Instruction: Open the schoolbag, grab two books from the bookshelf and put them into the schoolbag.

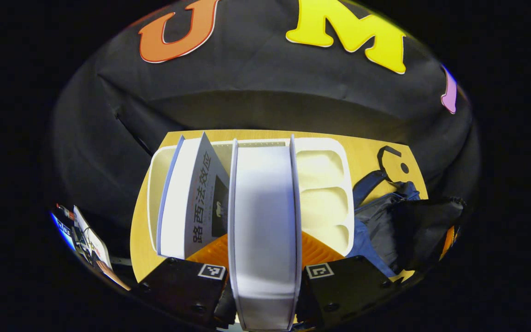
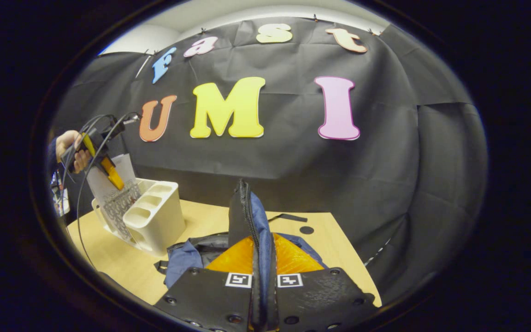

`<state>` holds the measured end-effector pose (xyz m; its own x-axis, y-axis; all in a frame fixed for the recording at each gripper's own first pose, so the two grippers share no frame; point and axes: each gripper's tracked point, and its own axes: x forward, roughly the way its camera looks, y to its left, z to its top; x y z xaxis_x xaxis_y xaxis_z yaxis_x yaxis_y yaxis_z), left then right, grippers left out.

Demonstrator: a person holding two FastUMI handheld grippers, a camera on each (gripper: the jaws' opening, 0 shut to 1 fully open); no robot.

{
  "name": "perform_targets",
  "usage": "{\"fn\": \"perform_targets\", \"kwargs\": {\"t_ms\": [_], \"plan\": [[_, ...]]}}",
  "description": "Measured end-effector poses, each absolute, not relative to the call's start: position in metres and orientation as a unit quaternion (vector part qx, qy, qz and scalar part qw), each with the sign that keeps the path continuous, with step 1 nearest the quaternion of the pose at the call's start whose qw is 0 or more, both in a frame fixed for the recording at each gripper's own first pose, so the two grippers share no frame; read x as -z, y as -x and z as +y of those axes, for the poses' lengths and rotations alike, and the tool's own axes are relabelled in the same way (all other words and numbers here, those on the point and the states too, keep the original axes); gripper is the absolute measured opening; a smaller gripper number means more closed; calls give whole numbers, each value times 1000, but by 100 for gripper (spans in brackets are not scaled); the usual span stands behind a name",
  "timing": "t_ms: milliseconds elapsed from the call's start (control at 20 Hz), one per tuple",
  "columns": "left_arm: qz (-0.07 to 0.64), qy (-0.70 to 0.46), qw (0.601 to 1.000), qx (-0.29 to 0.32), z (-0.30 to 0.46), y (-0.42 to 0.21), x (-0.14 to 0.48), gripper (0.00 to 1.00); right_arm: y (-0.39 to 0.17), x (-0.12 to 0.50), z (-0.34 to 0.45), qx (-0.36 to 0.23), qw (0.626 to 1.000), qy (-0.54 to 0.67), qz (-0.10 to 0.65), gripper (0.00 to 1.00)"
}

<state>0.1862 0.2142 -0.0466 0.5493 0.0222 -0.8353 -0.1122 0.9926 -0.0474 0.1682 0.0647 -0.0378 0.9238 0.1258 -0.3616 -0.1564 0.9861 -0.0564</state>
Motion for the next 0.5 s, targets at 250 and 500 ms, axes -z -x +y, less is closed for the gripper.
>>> {"fn": "perform_targets", "kwargs": {"t_ms": [250, 500], "plan": [[447, 63, 892, -28, 226, -129, 39, 49, -166, 43, 66, -70, 980, 39, 181, 6], [439, 92, 893, -31, 236, -78, 50, 49, -167, 47, 70, -68, 980, 29, 185, 5]]}}
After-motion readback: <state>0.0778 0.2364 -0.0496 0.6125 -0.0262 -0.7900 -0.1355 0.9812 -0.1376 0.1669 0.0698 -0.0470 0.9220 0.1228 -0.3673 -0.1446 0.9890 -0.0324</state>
